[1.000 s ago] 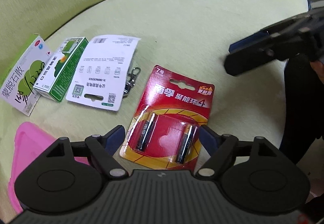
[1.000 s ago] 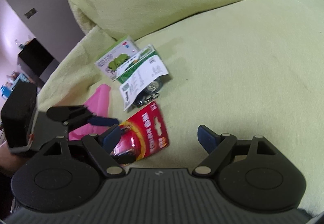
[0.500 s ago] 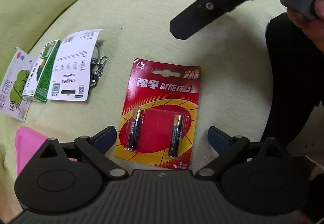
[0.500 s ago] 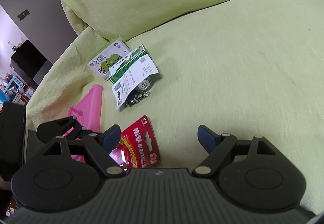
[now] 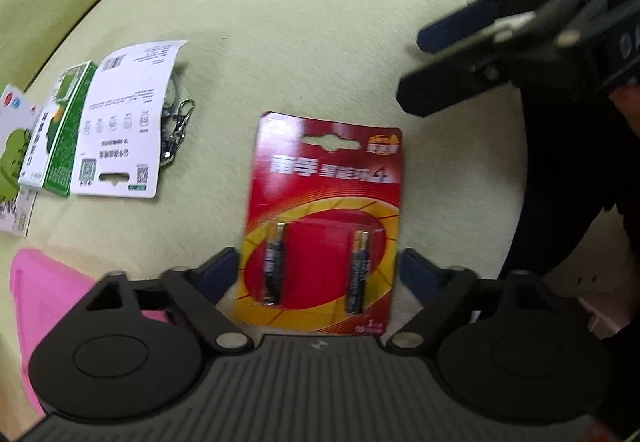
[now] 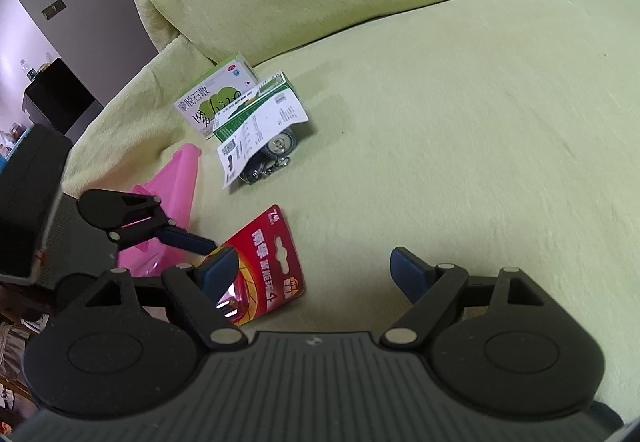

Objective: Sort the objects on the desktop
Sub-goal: 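Lift the red battery card off the sofa with the left tool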

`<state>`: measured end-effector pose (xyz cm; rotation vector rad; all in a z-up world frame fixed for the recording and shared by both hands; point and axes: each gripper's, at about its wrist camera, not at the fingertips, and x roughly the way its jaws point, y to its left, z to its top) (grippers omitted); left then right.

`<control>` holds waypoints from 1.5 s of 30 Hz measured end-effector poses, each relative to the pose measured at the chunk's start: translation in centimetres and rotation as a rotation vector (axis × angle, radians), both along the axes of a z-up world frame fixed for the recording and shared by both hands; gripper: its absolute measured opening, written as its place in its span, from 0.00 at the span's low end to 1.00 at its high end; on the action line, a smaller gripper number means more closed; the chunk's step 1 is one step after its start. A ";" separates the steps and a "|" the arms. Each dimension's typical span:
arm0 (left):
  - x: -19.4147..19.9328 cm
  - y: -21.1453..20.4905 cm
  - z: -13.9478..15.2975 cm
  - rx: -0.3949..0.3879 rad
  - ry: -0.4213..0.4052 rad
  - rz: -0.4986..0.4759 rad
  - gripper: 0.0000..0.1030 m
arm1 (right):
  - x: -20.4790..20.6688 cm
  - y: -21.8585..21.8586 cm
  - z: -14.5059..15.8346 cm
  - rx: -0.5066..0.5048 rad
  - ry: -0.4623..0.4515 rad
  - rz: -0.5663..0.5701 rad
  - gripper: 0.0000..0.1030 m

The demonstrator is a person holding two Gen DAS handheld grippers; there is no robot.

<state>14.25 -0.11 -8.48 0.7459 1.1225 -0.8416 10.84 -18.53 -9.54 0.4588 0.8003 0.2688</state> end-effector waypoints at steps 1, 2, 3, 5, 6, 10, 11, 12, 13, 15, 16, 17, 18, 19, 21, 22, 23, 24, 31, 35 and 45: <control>-0.1 0.1 0.1 0.000 0.013 0.020 0.80 | -0.1 0.0 -0.1 0.000 -0.003 0.003 0.79; -0.4 0.2 0.2 0.002 0.022 0.036 0.80 | -0.2 0.0 -0.1 -0.001 -0.005 0.006 0.79; -0.7 0.2 0.2 0.009 0.022 0.040 0.80 | -0.3 0.0 -0.1 -0.001 -0.012 0.011 0.79; -1.3 0.3 0.2 0.019 0.014 0.042 0.80 | -0.5 0.2 -0.2 0.002 -0.022 0.027 0.79; -1.6 0.4 0.2 0.021 0.005 0.040 0.80 | -0.5 0.2 -0.3 0.004 -0.027 0.034 0.79; -2.1 0.7 0.4 0.019 -0.007 0.026 0.83 | -0.8 0.6 -0.4 -0.016 -0.038 0.052 0.79; -2.1 0.8 0.4 0.019 -0.008 0.021 0.83 | -0.8 0.7 -0.4 -0.022 -0.038 0.056 0.79; -2.2 0.9 0.5 0.019 -0.008 0.017 0.84 | -0.8 0.8 -0.4 -0.028 -0.039 0.060 0.79; -2.2 0.9 0.5 0.020 -0.007 0.012 0.85 | -0.8 0.9 -0.4 -0.033 -0.034 0.064 0.79; -2.4 1.0 0.5 0.020 -0.003 0.006 0.88 | -0.7 1.0 -0.6 -0.042 -0.019 0.066 0.79; -2.5 1.0 0.4 0.019 -0.002 0.005 0.91 | -0.7 1.0 -0.6 -0.047 -0.011 0.068 0.79; -2.7 1.0 0.3 0.020 -0.006 0.005 0.92 | -0.7 1.0 -0.7 -0.055 -0.004 0.069 0.79; -2.9 1.0 0.3 0.021 -0.013 0.008 0.92 | -0.7 1.1 -0.7 -0.062 -0.001 0.070 0.79; -3.0 1.1 0.5 0.018 -0.016 0.016 0.92 | -0.8 1.1 -0.7 -0.068 -0.002 0.072 0.79; -3.2 1.5 0.9 0.004 -0.021 0.039 0.87 | -0.9 1.3 -0.7 -0.085 -0.007 0.079 0.79; -3.3 1.8 1.2 -0.005 -0.024 0.054 0.80 | -1.0 1.4 -0.7 -0.094 -0.011 0.083 0.79; -3.3 2.1 1.5 -0.020 -0.025 0.080 0.80 | -1.2 1.5 -0.7 -0.101 -0.015 0.086 0.79; -3.4 2.5 1.8 -0.029 -0.026 0.106 0.80 | -1.3 1.6 -0.7 -0.106 -0.019 0.089 0.79; -6.1 4.2 3.0 -0.052 -0.104 0.194 0.79 | -1.6 1.6 -0.7 -0.093 -0.035 0.104 0.79; -6.8 2.9 2.8 -0.077 -0.128 0.253 0.80 | -2.0 1.6 -0.5 -0.086 -0.057 0.113 0.79; -6.5 3.6 0.8 -0.081 -0.148 0.431 0.80 | -2.5 2.9 -0.3 -0.147 -0.084 0.167 0.79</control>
